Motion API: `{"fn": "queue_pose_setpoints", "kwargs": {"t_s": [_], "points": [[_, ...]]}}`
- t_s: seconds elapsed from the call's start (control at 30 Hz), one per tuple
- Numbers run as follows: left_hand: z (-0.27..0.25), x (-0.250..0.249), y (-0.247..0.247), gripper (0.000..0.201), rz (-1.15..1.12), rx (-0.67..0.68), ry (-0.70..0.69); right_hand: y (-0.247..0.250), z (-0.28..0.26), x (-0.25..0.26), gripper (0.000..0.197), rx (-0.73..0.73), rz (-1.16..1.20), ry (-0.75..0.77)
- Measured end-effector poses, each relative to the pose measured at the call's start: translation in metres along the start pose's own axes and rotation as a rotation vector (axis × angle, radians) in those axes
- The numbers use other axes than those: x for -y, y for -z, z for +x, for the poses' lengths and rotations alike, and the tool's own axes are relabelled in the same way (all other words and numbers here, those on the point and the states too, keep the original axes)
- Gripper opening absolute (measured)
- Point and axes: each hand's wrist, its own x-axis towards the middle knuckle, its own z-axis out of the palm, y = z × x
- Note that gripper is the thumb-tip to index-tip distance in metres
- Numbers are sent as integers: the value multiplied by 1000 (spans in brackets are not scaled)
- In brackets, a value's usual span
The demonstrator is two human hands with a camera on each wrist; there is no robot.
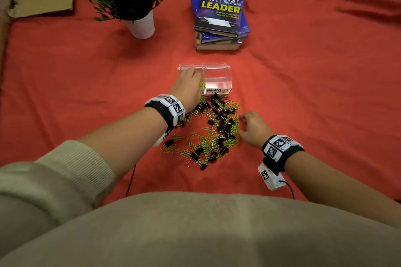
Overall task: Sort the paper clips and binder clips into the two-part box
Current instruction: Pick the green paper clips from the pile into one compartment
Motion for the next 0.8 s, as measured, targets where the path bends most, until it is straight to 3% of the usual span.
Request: {"fn": "queue_pose_setpoints", "kwargs": {"t_s": [0.07,0.17,0.3,0.43,0.8], "points": [[-22,-7,-9,39,8,60,-64,-5,-4,2,58,24,-12,36],[-57,-12,-29,32,67,273,-168,-10,-8,3,66,64,-36,89],[-84,-8,-55,48,90,412,-163,-16,-14,2,72,92,-66,181],[-90,-7,-63,53,112,416,-147,-22,-17,1,65,73,-61,237],[-91,-5,-60,29,216,429,-174,-36,-23,6,42,2,-96,263]]}}
